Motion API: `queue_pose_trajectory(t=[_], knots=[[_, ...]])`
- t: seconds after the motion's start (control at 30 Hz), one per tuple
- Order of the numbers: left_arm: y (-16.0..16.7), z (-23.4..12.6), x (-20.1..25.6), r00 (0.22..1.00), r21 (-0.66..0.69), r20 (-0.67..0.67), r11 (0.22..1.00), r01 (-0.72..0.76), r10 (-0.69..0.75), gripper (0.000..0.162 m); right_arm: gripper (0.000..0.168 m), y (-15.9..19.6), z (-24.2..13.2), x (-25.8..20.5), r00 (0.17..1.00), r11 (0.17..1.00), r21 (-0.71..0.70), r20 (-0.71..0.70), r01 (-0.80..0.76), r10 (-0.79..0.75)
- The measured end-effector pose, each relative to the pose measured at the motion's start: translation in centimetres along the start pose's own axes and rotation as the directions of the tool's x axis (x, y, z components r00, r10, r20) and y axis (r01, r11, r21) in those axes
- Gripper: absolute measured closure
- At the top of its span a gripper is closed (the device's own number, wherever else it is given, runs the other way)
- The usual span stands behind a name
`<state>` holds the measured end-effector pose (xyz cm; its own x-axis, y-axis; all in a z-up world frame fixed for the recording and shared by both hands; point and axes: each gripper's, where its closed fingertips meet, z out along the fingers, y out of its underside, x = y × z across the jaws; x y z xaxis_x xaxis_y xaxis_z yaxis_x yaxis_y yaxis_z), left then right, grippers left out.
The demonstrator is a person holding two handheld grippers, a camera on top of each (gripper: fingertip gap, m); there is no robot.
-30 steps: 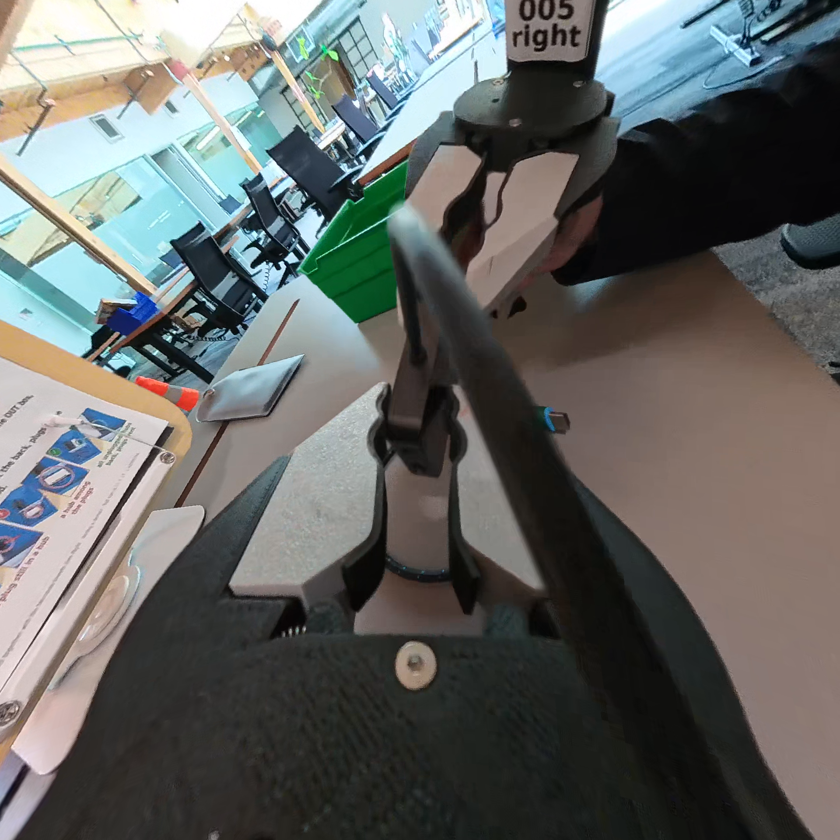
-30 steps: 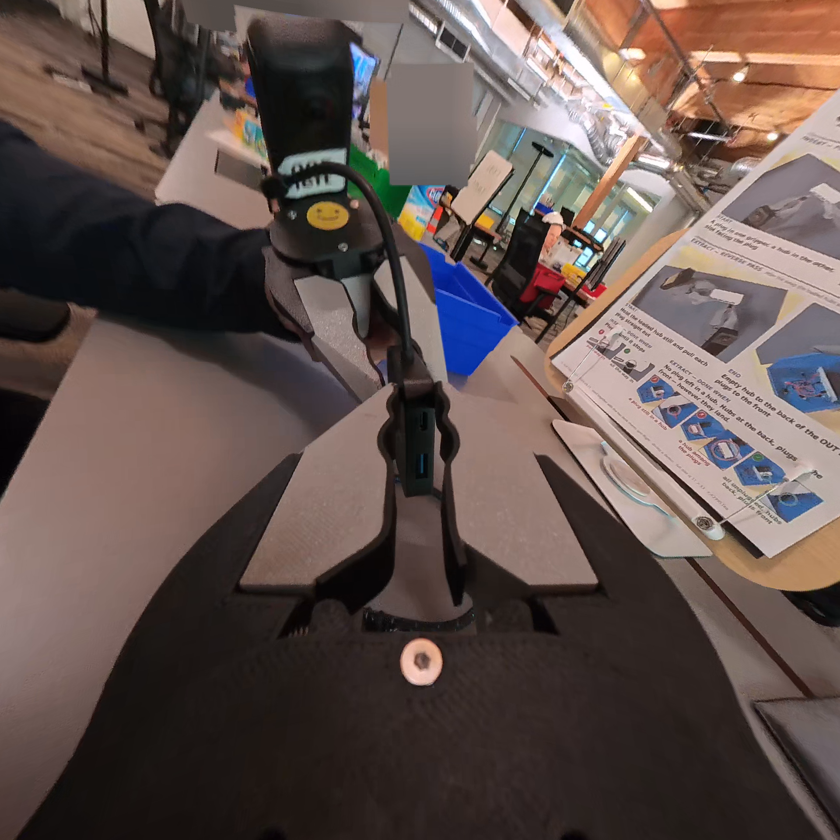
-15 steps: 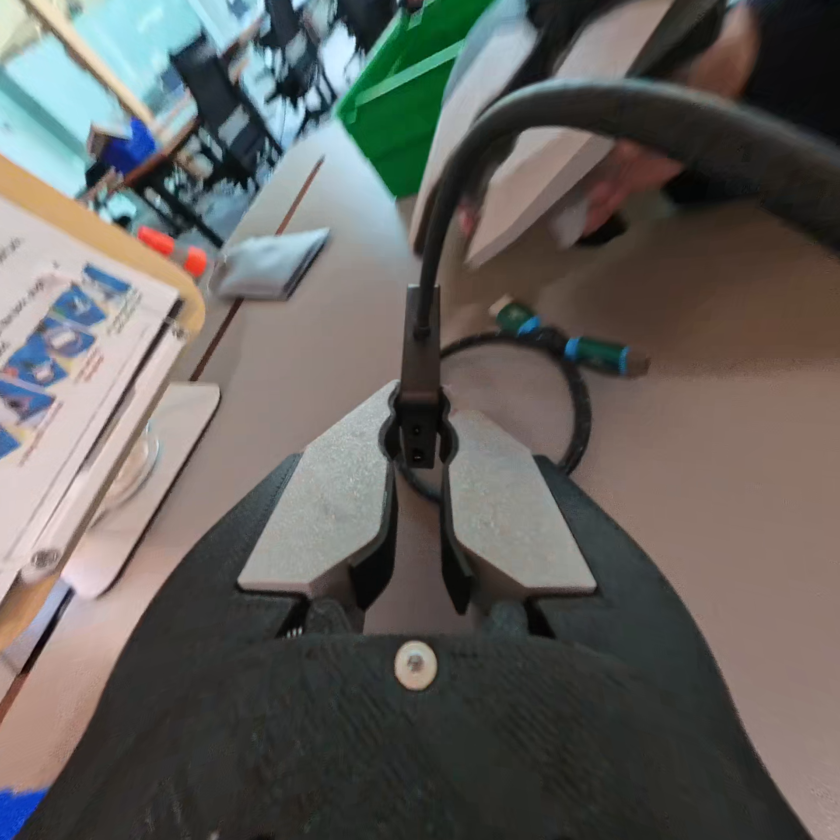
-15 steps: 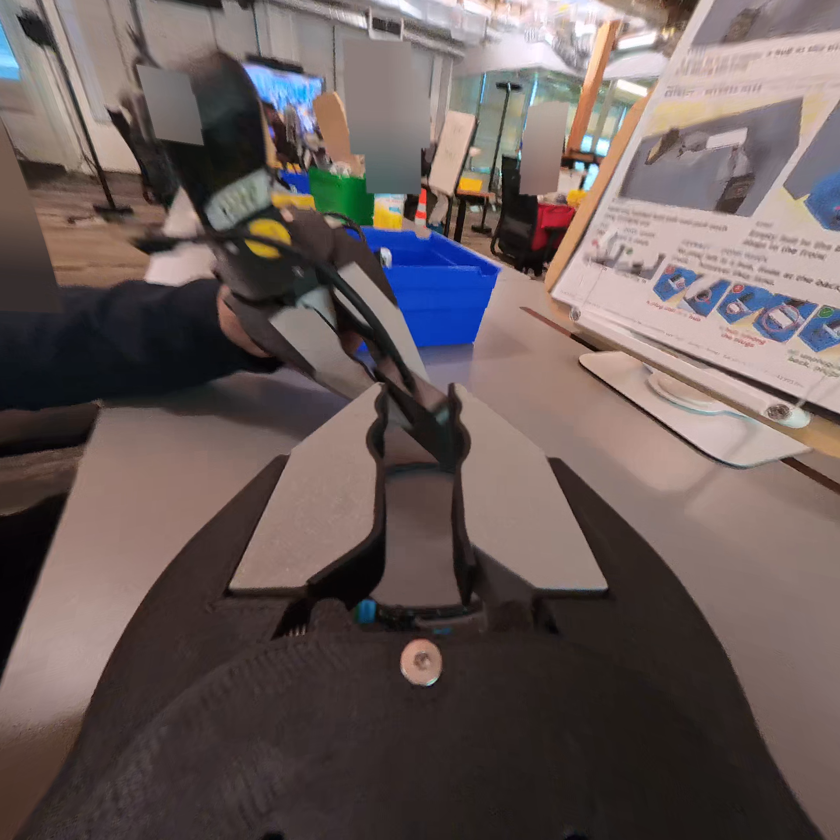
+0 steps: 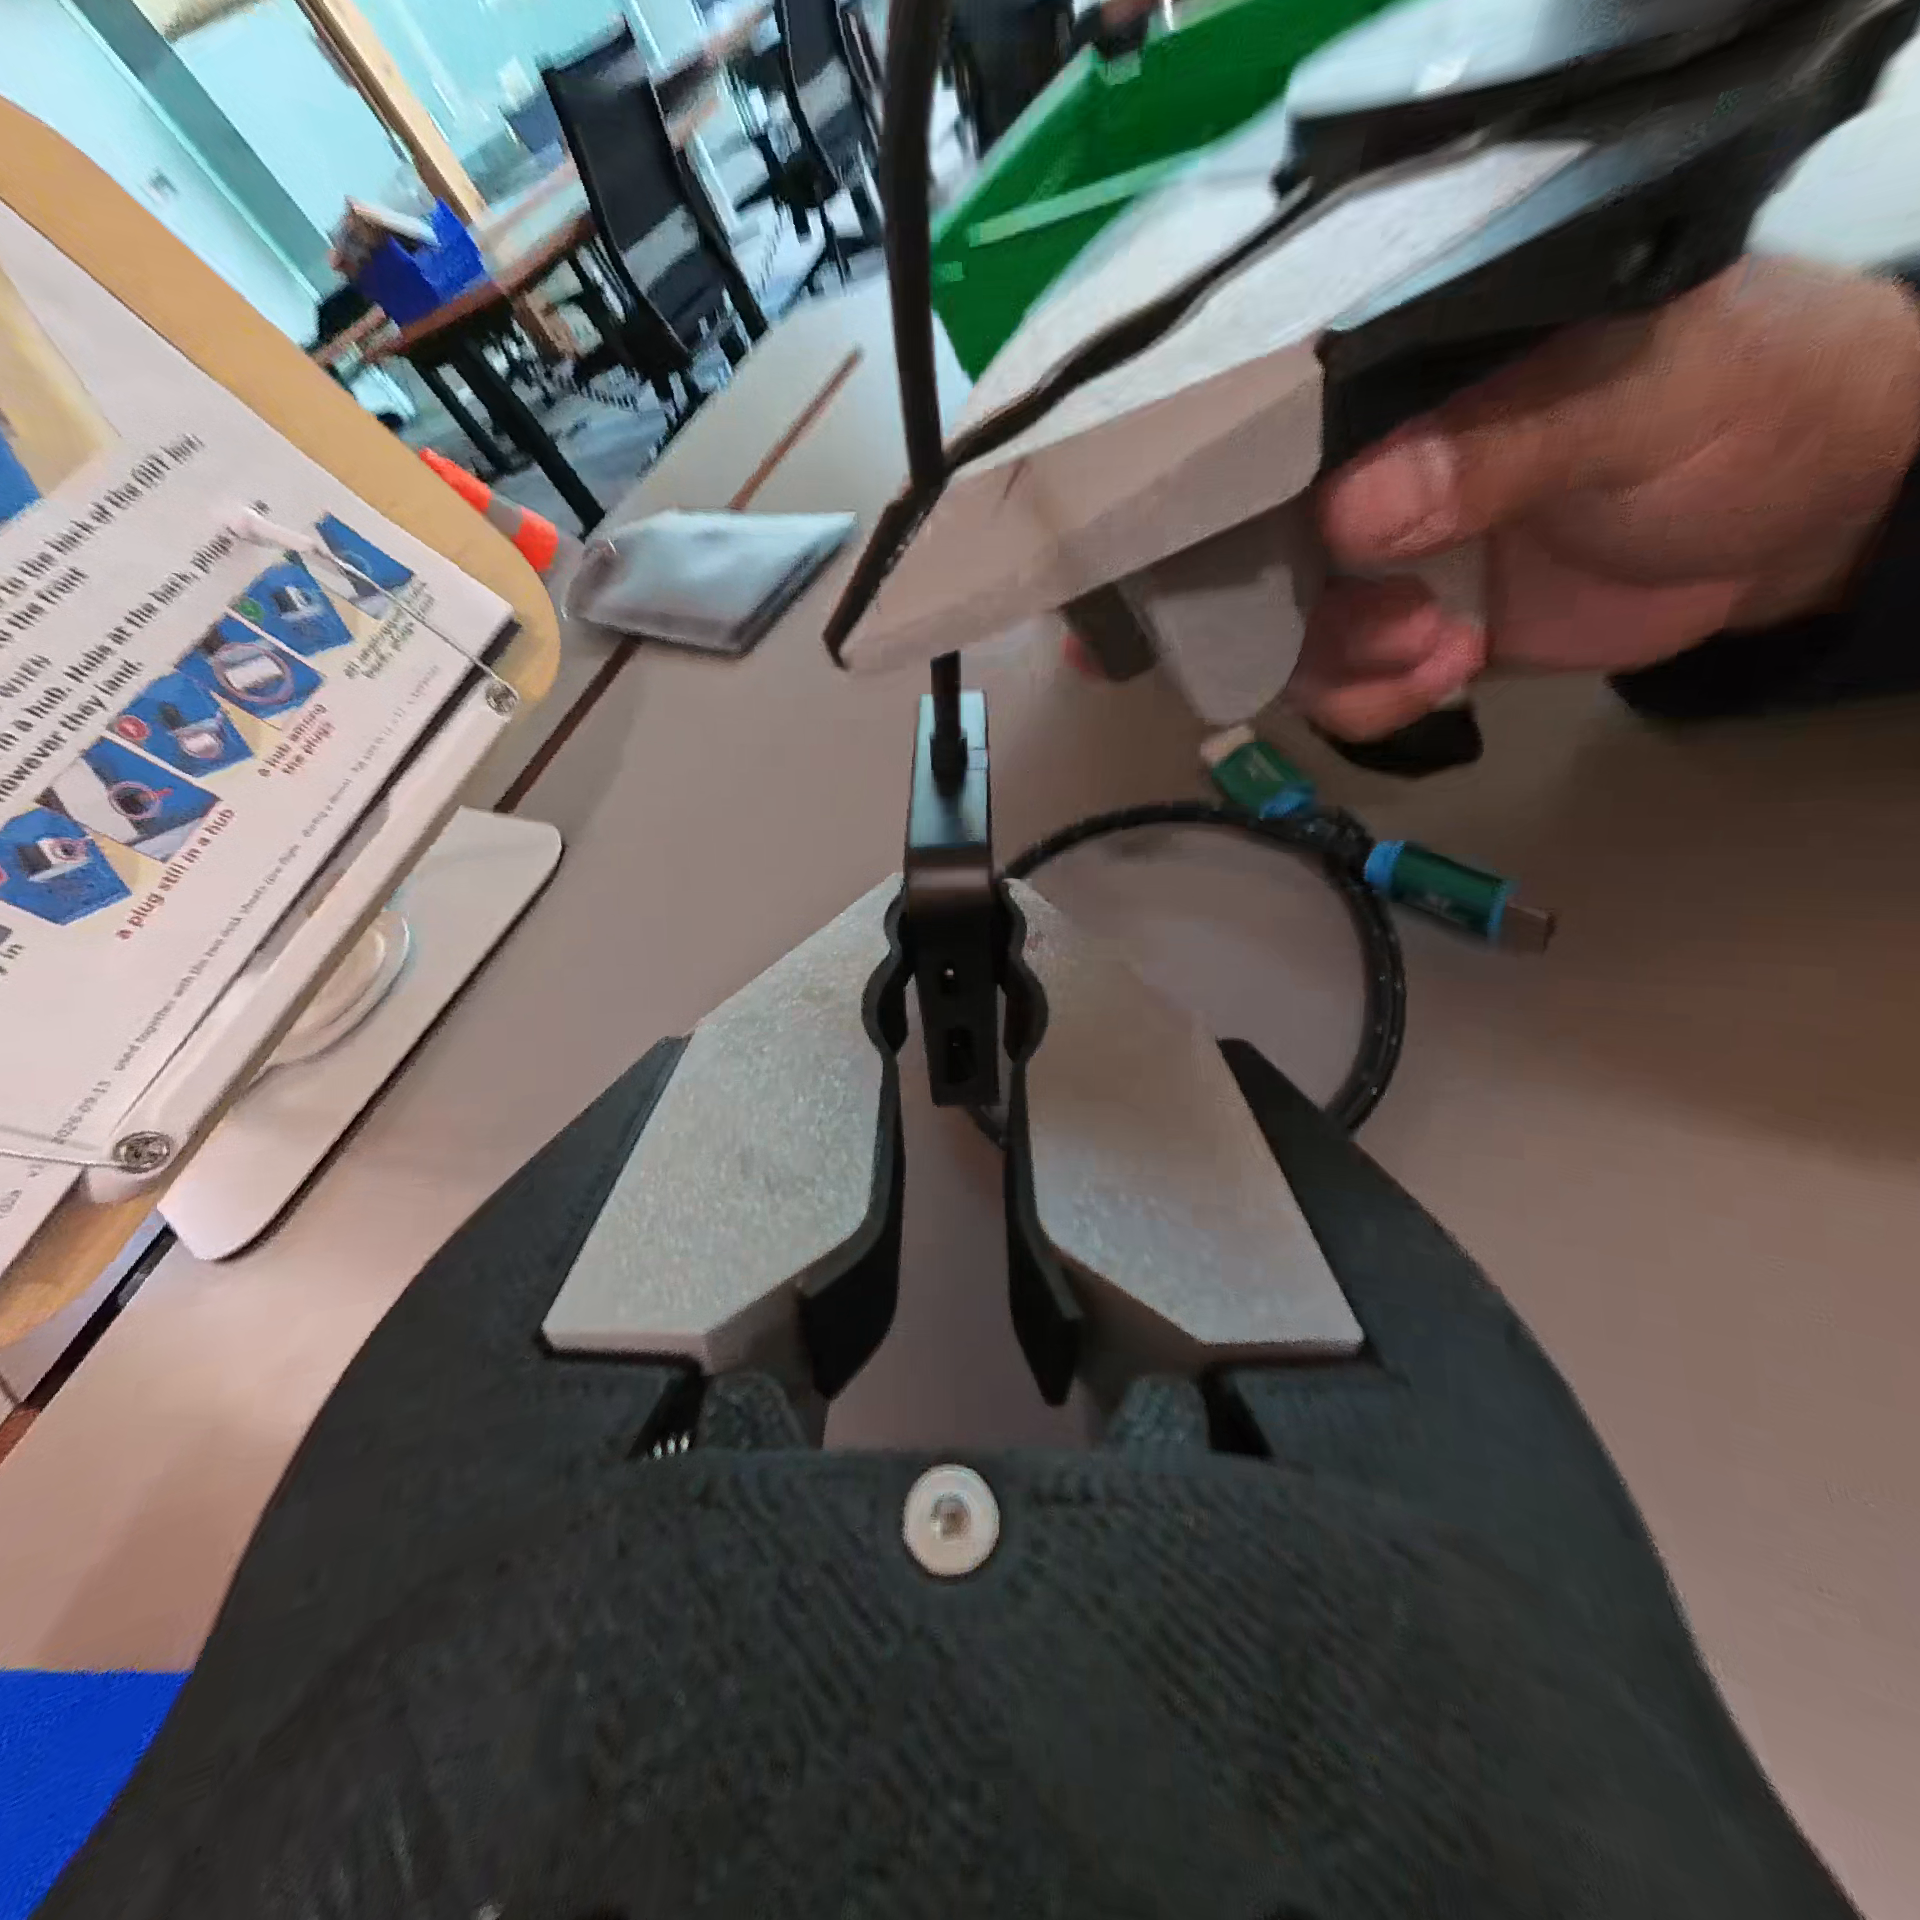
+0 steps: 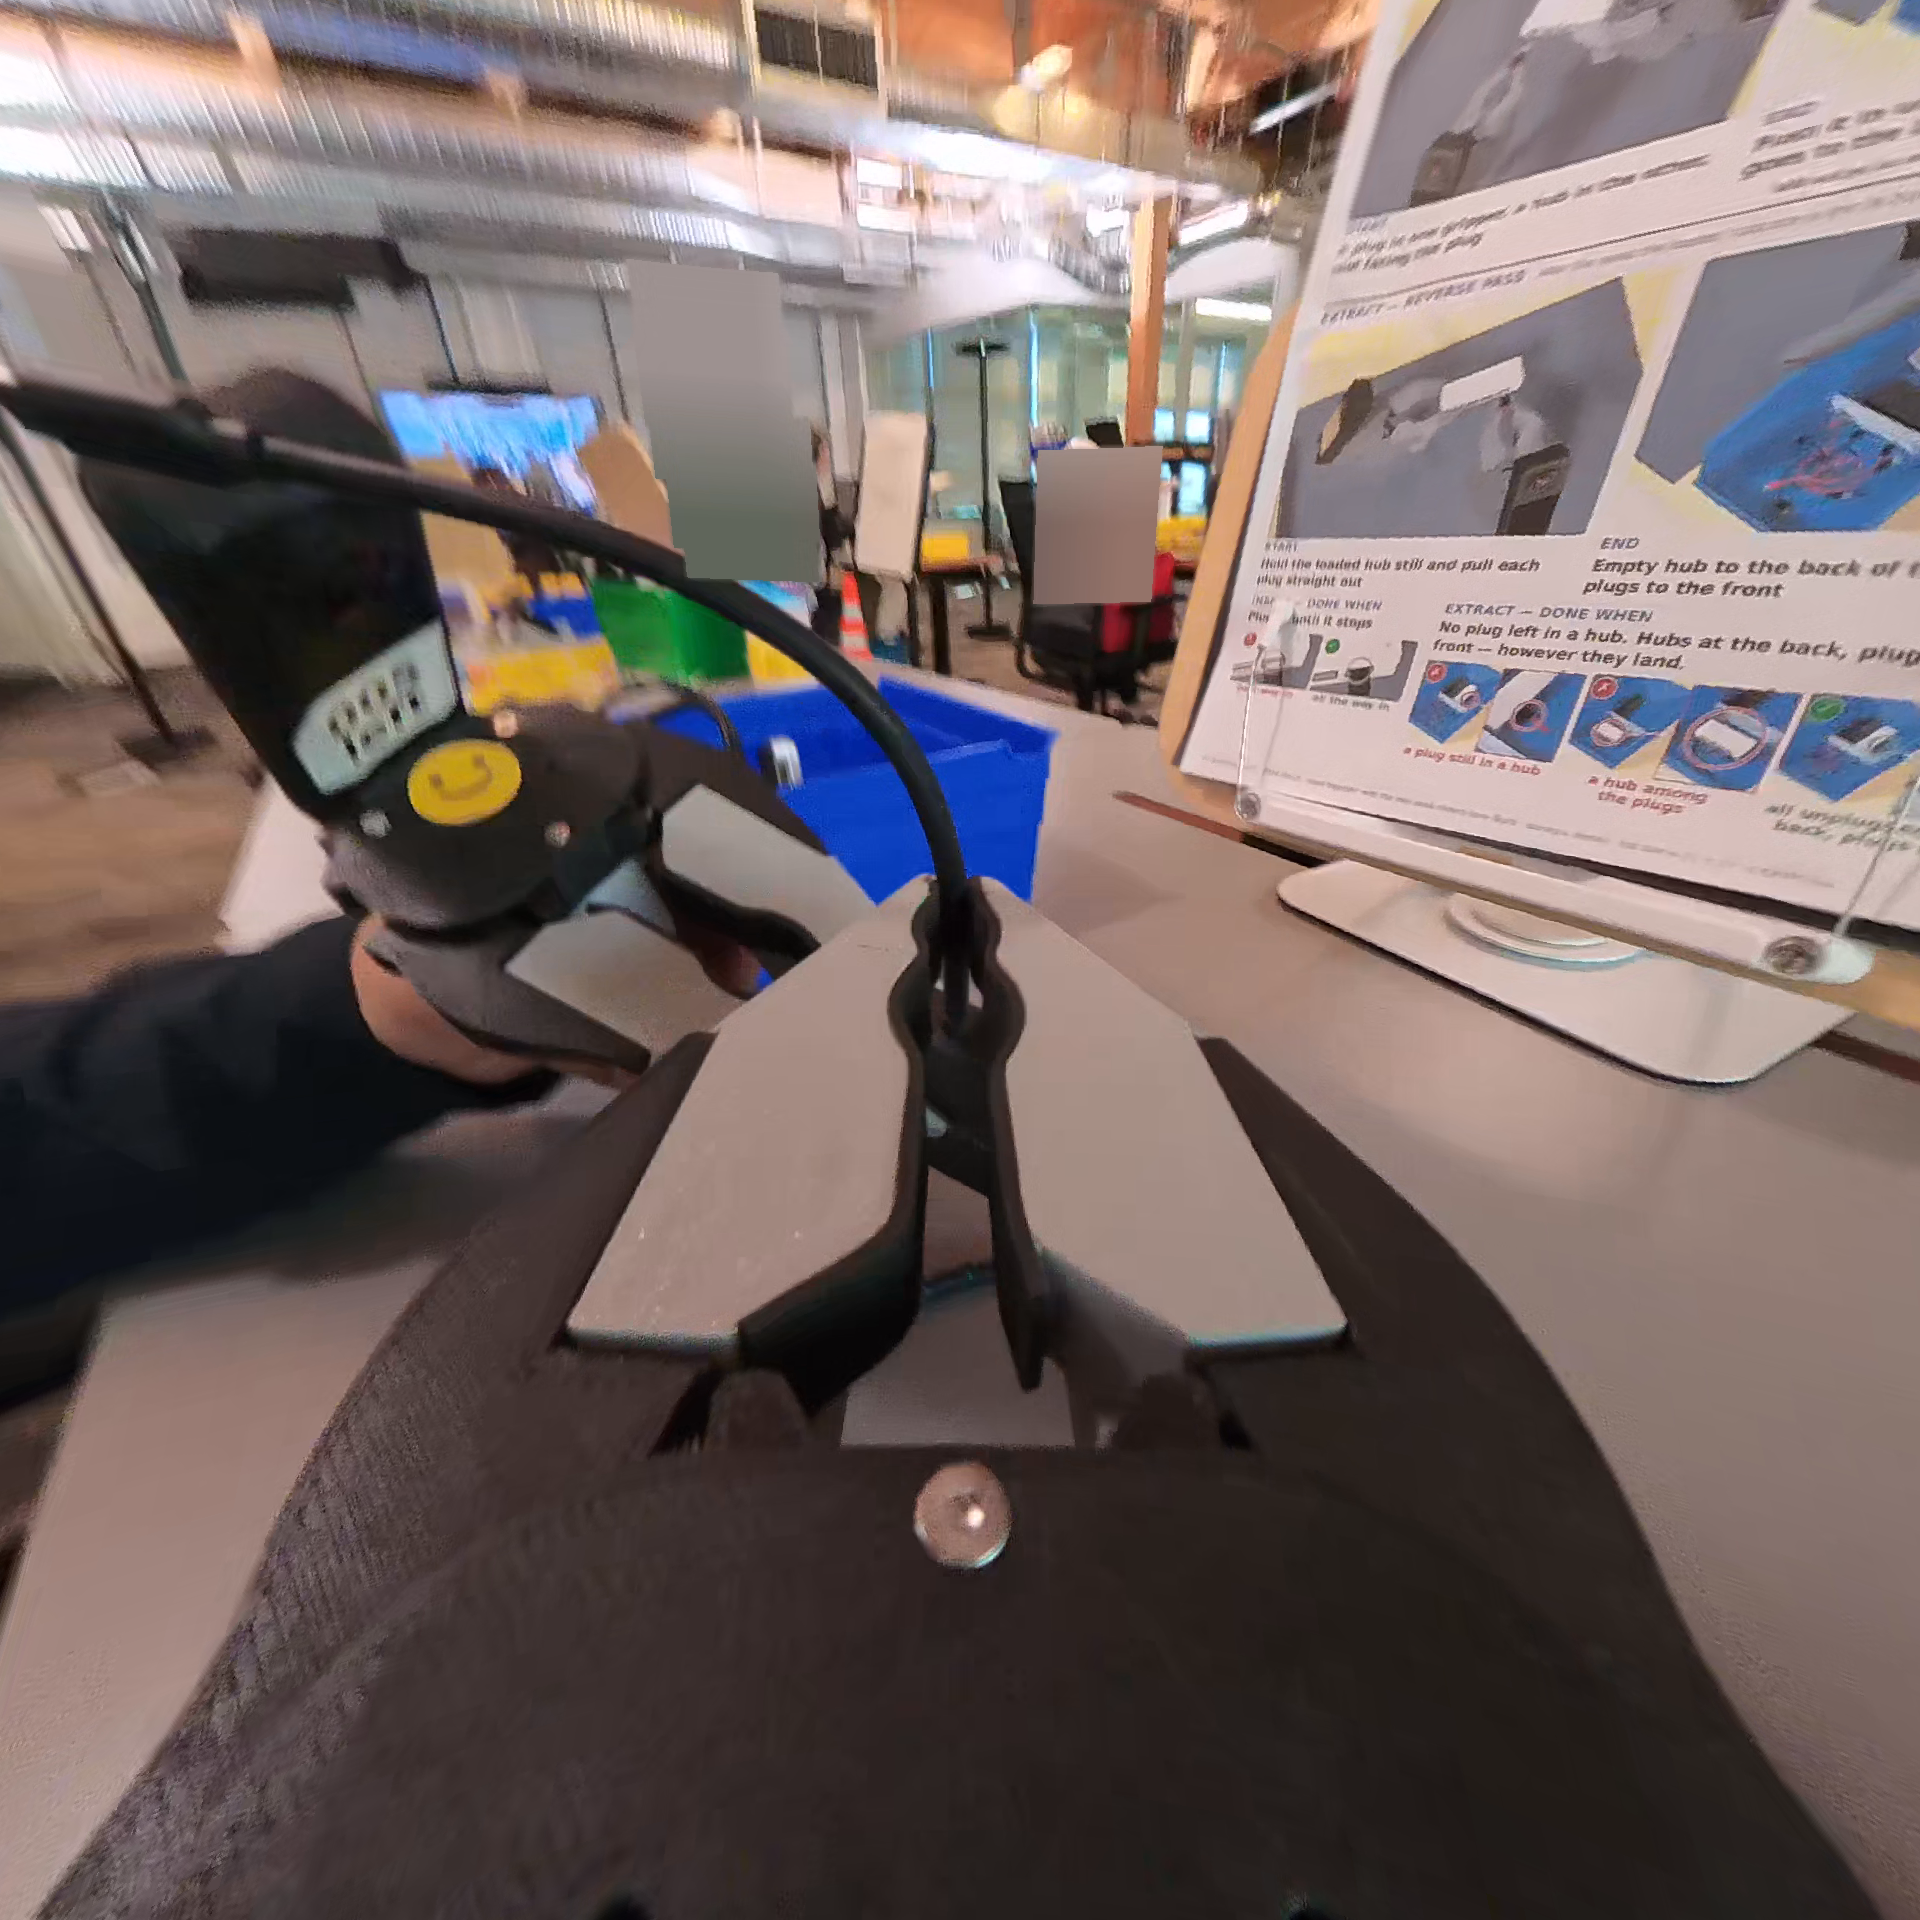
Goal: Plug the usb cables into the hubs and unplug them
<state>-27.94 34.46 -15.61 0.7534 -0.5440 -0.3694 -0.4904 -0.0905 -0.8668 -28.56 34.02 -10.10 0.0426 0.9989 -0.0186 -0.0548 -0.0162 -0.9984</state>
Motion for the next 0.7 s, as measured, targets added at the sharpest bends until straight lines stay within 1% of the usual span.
queue_pose_trajectory(t=[0.03,0.1,0.17,0.23,0.3,0.33,0.4,0.47,0.53,0.57,0.63,0.7], knots=[[-0.5,-0.2,-0.2,1.0,0.035,0.008,0.999,0.011,-0.011,0.15,0.168,-0.6,-0.2,0.3,0.998,0.998,0.041,0.014,-0.056,0.056],[-0.7,-0.5,-0.4,1.0,0.053,0.024,0.999,0.001,-0.002,0.15,0.168,-1.8,-0.6,0.7,0.988,0.981,0.123,0.061,-0.148,0.141],[-0.7,-0.4,-0.5,0.999,0.06,0.039,0.998,-0.019,0.017,0.147,0.168,-3.1,-1.2,0.6,0.967,0.951,0.197,0.139,-0.239,0.214],[-1.1,-0.3,0.0,1.0,0.084,0.02,0.996,-0.011,0.009,0.142,0.168,-4.0,-1.8,0.3,0.935,0.914,0.241,0.227,-0.326,0.273],[-2.4,-0.6,0.4,1.0,0.163,0.004,0.987,0.002,-0.003,0.144,0.168,-4.0,-2.0,0.0,0.909,0.893,0.245,0.281,-0.379,0.308],[-3.2,-0.9,0.6,1.0,0.208,0.005,0.978,-0.006,0.005,0.15,0.168,-3.9,-2.0,-0.1,0.897,0.886,0.234,0.299,-0.4,0.326],[-3.6,-1.3,0.2,0.998,0.232,0.049,0.971,-0.054,0.043,0.151,0.168,-3.7,-1.9,0.0,0.876,0.875,0.206,0.318,-0.438,0.363],[-3.1,-1.3,-0.6,0.995,0.181,0.079,0.981,-0.068,0.054,0.151,0.168,-2.7,-1.5,0.9,0.886,0.894,0.137,0.262,-0.427,0.383],[-2.8,-1.5,-1.3,0.995,0.171,0.089,0.984,-0.056,0.042,0.151,0.159,-0.7,-1.0,2.6,0.91,0.917,0.026,0.135,-0.398,0.392],[-2.3,-1.3,-1.4,0.996,0.141,0.084,0.989,-0.052,0.04,0.151,0.155,0.4,-0.8,3.3,0.918,0.921,-0.035,0.076,-0.388,0.389],[-1.1,-0.6,-1.5,0.992,0.071,0.099,0.994,-0.08,0.072,0.151,0.151,1.9,-0.6,4.2,0.928,0.92,-0.126,-0.016,-0.372,0.373],[-0.6,-0.3,-1.6,0.983,0.04,0.133,0.99,-0.134,0.128,0.151,0.144,2.7,-0.6,5.0,0.932,0.917,-0.168,-0.084,-0.363,0.353]])
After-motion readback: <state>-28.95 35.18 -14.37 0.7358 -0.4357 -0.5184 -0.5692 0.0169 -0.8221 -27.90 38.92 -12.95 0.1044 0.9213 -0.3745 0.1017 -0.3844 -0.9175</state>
